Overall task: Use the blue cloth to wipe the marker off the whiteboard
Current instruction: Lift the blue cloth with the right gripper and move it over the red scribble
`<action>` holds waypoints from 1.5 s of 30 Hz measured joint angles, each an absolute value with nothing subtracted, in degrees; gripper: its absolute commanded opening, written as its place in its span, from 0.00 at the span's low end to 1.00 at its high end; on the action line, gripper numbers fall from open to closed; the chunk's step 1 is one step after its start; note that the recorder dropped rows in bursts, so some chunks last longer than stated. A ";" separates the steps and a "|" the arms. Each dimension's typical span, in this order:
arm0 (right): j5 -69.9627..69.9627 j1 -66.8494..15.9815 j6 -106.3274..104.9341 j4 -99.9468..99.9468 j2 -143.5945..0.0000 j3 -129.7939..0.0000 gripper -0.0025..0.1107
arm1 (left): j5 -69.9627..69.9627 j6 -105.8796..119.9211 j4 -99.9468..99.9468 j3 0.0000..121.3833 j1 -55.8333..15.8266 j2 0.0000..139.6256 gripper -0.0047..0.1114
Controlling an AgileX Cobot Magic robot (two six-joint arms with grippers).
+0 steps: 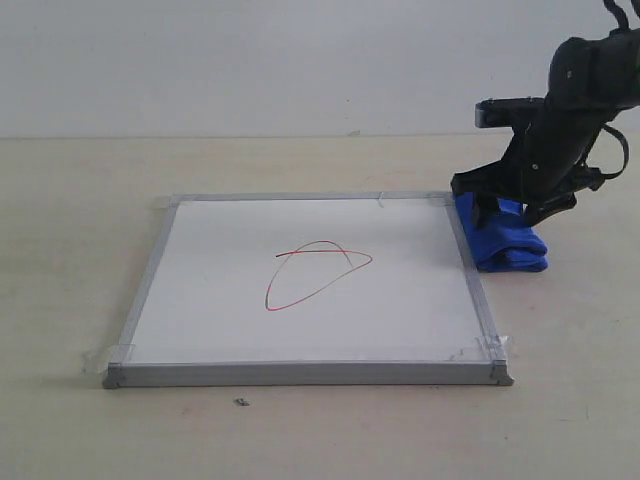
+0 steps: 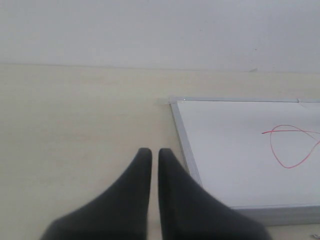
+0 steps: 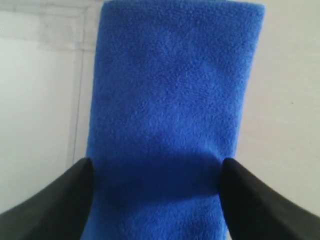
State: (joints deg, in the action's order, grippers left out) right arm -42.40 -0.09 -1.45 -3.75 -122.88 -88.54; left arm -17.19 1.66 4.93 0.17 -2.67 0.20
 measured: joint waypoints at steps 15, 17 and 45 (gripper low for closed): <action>-46.33 -0.09 3.05 0.53 -129.31 -96.09 0.42 | -17.19 1.66 4.93 0.17 -2.67 0.20 0.08; -46.80 -0.09 3.89 1.62 -129.57 -96.45 0.39 | -17.19 1.66 4.93 0.17 -2.67 0.20 0.08; -57.53 -9.34 -8.82 0.00 -120.77 -103.85 0.02 | -17.19 1.66 4.93 0.17 -2.67 0.20 0.08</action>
State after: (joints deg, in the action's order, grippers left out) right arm -57.53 -9.34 -8.82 0.00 -120.77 -103.85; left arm -17.19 1.66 4.93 0.17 -2.67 0.20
